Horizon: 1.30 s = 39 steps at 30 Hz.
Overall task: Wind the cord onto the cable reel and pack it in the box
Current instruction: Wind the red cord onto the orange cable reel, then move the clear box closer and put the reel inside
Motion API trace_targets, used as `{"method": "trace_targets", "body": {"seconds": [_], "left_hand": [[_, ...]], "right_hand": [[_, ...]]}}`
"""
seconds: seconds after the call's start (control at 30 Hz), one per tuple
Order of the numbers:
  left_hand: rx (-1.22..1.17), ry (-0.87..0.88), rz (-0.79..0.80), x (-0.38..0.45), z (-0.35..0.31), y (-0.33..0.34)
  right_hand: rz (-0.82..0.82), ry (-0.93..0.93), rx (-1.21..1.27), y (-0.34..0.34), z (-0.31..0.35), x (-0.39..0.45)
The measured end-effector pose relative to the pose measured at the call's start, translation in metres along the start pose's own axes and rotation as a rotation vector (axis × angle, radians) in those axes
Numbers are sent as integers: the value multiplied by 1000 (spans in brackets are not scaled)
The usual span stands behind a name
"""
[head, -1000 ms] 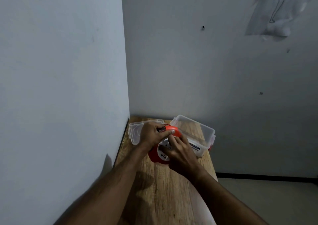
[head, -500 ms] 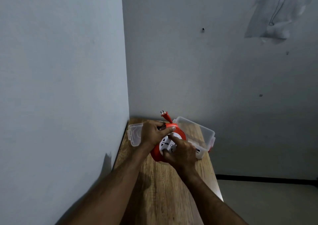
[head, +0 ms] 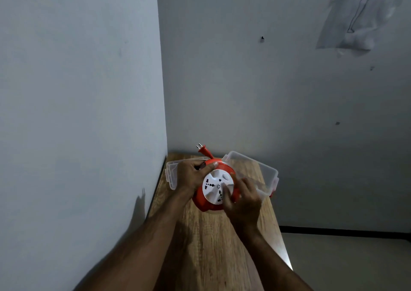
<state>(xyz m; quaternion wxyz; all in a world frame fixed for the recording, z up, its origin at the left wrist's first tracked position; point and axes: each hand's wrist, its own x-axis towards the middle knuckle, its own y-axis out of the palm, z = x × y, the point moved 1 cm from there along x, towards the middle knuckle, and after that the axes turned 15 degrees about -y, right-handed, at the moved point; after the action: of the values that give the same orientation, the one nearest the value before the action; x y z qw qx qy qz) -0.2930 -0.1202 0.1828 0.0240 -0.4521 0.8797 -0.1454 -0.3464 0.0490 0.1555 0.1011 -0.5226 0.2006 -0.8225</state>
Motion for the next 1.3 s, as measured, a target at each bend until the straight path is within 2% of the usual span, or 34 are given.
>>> {"method": "trace_targets", "body": {"seconds": [0.07, 0.1, 0.17, 0.27, 0.47, 0.73, 1.03, 1.17, 1.3], "left_hand": [[-12, -34, -13, -1, -1, 0], [-8, -54, -18, -2, 0, 0], [-17, -93, -28, -4, 3, 1], [-106, -185, -35, -9, 10, 3], [-151, -396, -73, -27, 49, -2], [-146, -510, -132, -71, 96, -22], [53, -626, -217, -129, 144, -58], [245, -599, -250, -149, 145, -70], [306, -590, -248, -157, 148, -75]], "right_hand": [[-198, 290, 165, -1, -3, 5], [-230, 448, 295, 1, -4, 6], [-172, 636, 495, 8, -10, 2], [-50, 728, 670, 16, -12, -13], [0, 722, 706, 31, -5, -37], [191, 751, 618, 59, -2, -89], [373, 828, 534, 74, 27, -143], [434, 806, 477, 75, 41, -158], [467, 758, 410, 78, 50, -170]]}}
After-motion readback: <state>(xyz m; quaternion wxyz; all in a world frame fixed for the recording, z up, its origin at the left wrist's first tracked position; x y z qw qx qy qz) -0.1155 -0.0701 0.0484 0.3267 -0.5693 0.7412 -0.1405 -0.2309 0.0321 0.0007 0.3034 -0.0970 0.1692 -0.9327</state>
